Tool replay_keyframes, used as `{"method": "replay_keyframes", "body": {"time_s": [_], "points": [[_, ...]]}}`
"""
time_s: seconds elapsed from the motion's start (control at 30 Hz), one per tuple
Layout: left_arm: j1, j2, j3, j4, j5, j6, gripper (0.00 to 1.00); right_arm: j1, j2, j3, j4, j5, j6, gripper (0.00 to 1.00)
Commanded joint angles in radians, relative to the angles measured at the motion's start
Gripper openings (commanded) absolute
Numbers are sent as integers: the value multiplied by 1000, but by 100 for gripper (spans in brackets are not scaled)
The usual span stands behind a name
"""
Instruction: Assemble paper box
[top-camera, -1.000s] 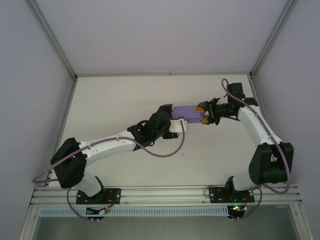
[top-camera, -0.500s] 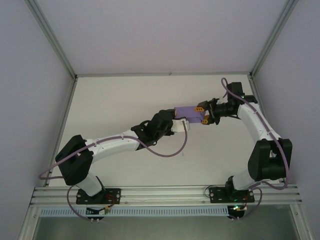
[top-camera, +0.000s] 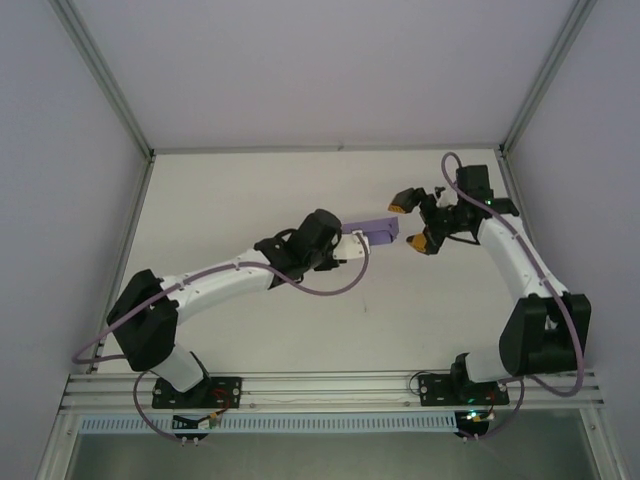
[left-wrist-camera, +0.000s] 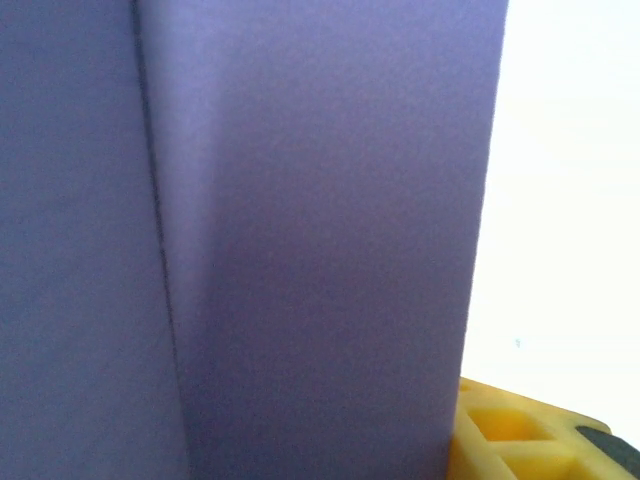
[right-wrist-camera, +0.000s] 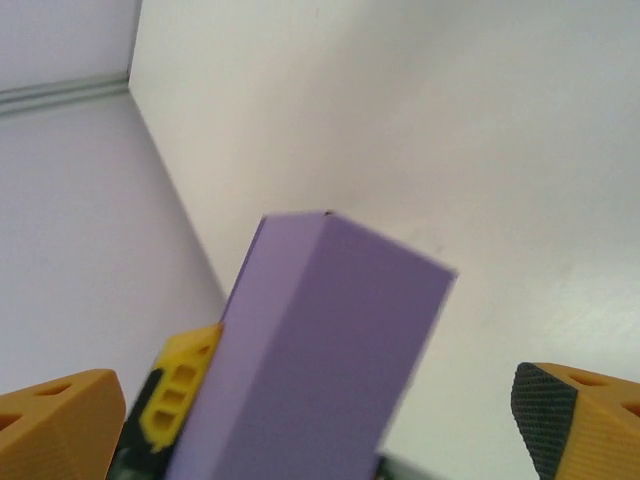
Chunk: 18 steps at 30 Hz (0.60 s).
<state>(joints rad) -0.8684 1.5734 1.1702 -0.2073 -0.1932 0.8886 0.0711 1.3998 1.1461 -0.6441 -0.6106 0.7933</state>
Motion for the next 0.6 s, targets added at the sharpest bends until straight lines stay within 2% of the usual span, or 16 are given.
{"method": "replay_keyframes", "body": {"time_s": [0.0, 0.1, 0.23, 0.3, 0.4, 0.57], "points": [[52, -44, 102, -296, 151, -93, 45, -7, -62, -34, 140, 240, -128, 100], [91, -34, 159, -498, 274, -74, 47, -7, -113, -34, 140, 397, -258, 100], [98, 2, 170, -606, 290, -57, 47, -6, -212, -117, 214, 514, -404, 100], [99, 31, 188, -651, 284, -60, 47, -7, -252, -158, 236, 555, -415, 100], [107, 79, 228, -708, 280, -68, 48, -7, -279, -177, 245, 524, -463, 100], [117, 172, 275, -738, 272, -88, 48, -5, -277, -177, 239, 333, -542, 100]]}}
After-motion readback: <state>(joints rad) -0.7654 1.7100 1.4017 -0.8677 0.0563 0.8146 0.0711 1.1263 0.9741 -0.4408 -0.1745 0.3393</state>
